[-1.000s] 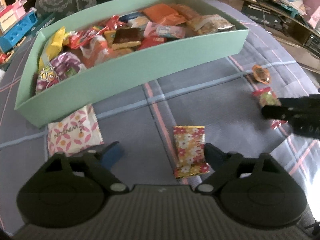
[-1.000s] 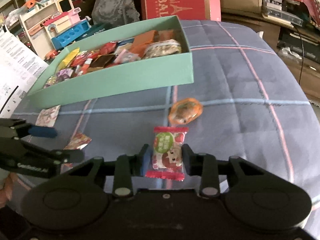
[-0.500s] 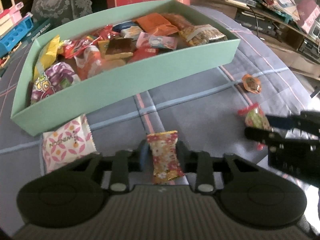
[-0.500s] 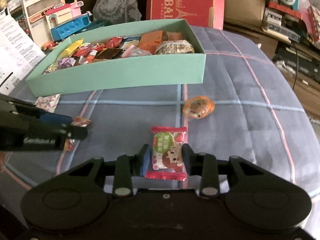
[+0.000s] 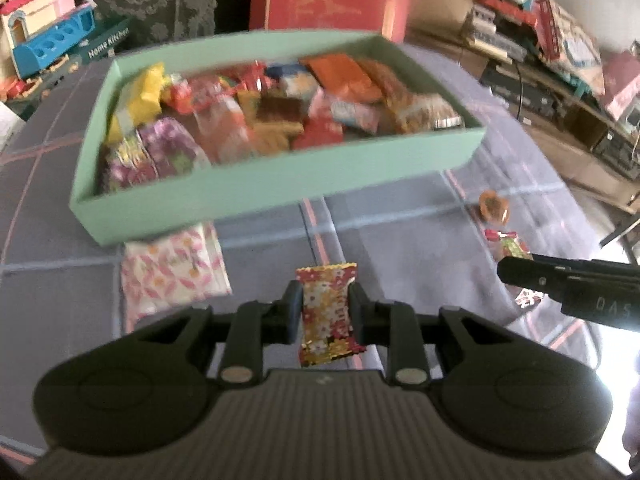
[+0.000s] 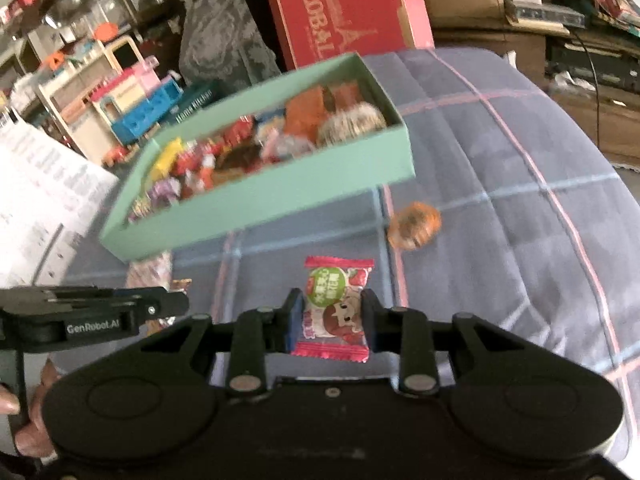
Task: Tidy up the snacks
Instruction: 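Lower the floral packet and red-white candy into the box and release both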
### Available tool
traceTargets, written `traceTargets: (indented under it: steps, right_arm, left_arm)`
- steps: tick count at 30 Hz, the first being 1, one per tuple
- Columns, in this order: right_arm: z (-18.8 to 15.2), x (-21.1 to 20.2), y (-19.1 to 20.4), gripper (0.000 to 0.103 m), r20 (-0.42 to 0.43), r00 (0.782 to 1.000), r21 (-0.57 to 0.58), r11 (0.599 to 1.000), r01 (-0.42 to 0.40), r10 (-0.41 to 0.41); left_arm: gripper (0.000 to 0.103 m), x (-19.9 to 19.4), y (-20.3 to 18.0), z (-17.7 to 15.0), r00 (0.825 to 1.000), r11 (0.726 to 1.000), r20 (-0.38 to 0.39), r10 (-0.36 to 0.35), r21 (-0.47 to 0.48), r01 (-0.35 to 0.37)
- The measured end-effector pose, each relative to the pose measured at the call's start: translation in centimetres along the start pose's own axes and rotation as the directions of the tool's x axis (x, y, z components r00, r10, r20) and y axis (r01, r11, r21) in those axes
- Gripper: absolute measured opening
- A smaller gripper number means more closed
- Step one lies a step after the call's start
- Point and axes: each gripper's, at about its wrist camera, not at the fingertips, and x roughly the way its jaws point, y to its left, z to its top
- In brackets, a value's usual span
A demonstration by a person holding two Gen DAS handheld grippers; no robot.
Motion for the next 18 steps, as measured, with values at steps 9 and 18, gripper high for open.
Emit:
traceTargets:
  steps: [9, 18]
  right_arm:
    - [6.4, 0.3, 1.9, 0.030, 0.076, 0.993, 0.033, 0.996, -0.089, 0.086]
    - [11.8, 3.9, 2.7, 0.030, 0.076, 0.990, 0.080, 0.989, -0.121, 0.115]
  left_arm:
    - [0.024, -1.6, 1.7, 5.9, 0.995, 1.000, 0.098, 0.002, -0.030, 0.001]
    - [0.024, 0.6, 2.5, 11.2, 0.994, 0.998, 0.107, -0.008, -0.063, 0.015]
